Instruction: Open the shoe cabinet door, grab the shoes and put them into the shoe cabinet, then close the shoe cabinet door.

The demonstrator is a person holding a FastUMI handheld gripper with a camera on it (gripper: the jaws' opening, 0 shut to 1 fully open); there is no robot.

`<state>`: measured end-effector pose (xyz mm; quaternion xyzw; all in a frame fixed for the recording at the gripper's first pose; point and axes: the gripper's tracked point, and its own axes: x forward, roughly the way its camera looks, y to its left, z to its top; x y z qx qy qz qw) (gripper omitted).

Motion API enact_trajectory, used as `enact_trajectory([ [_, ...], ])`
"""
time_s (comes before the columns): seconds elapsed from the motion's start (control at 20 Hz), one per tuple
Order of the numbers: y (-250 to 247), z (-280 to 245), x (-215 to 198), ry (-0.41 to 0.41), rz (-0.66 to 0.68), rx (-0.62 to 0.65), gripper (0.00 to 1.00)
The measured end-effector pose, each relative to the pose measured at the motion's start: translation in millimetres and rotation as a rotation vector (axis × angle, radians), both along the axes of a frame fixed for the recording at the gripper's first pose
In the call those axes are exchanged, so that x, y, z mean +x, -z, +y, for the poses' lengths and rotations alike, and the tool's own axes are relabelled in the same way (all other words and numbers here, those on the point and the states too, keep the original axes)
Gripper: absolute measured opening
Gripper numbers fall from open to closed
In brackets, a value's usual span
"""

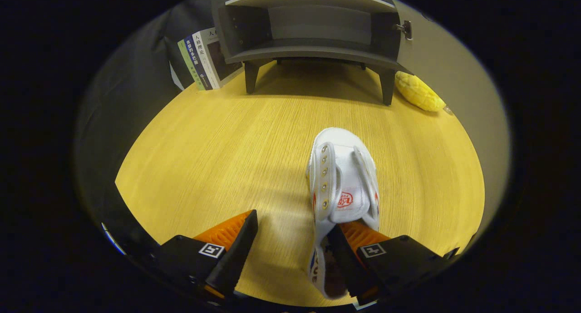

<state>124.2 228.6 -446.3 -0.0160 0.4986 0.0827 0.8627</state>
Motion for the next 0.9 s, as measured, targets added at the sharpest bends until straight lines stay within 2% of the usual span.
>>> enact_trajectory([
  [0.05,3,-4,1,-0.004,0.009,-0.017,0.92],
  [0.15,4,-13,7,0.022,-0.005,-0.039,0.81],
  [0.3,7,-21,16,0.041,0.002,-0.048,0.32],
  [0.4,9,-16,19,0.003,0.0,-0.035,0.16],
  [0.6,7,-17,20,-0.074,-0.039,-0.038,0.02],
  [0.65,7,-18,20,-0.077,-0.036,-0.026,0.02],
  [0.9,-24,-25,33,-0.018,-0.117,-0.009,0.02],
])
